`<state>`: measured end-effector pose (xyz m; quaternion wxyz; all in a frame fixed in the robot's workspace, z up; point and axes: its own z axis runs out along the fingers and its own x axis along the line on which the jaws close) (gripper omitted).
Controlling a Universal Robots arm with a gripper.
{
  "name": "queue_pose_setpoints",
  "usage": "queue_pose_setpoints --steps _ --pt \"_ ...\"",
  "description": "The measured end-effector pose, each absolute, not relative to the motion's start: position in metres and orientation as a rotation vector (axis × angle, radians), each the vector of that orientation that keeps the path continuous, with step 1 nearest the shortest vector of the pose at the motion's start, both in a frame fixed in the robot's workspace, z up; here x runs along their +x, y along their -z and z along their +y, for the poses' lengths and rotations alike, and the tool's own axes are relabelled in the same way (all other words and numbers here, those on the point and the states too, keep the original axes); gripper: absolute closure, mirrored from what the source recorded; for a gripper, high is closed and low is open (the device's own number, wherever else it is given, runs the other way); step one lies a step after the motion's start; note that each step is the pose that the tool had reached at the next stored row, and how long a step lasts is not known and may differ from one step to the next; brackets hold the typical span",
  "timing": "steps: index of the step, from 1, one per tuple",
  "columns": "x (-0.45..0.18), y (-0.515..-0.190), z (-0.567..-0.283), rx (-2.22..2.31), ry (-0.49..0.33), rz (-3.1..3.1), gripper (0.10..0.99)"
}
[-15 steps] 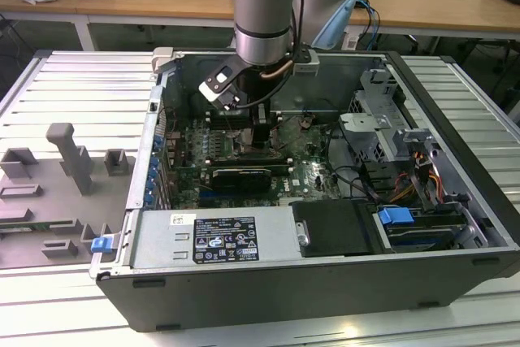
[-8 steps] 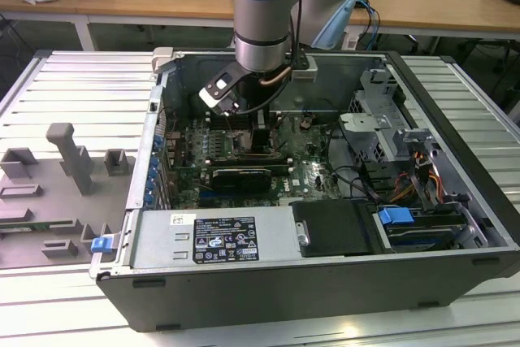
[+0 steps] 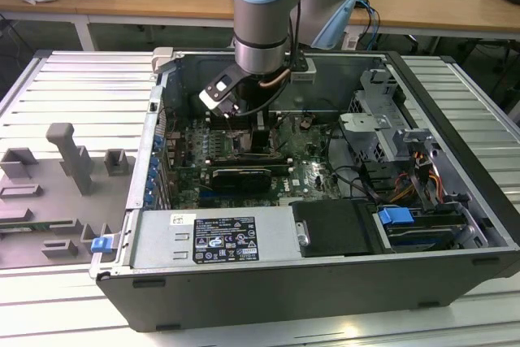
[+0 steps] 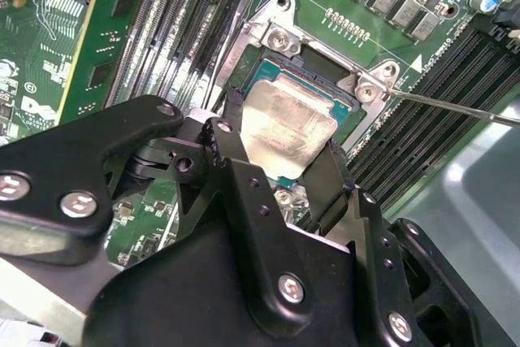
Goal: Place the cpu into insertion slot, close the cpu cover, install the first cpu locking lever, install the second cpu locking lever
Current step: 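Place the cpu into insertion slot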
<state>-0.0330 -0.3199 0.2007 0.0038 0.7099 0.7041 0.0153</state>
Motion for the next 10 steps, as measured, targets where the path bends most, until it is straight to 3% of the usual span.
queue_pose_setpoints --steps 7,10 --pt "-0.033 -0.2002 -0.3199 2.225 -0.048 2.207 0.545" --pt "-0.033 -0.2 -0.3199 2.225 -0.048 2.207 0.471"
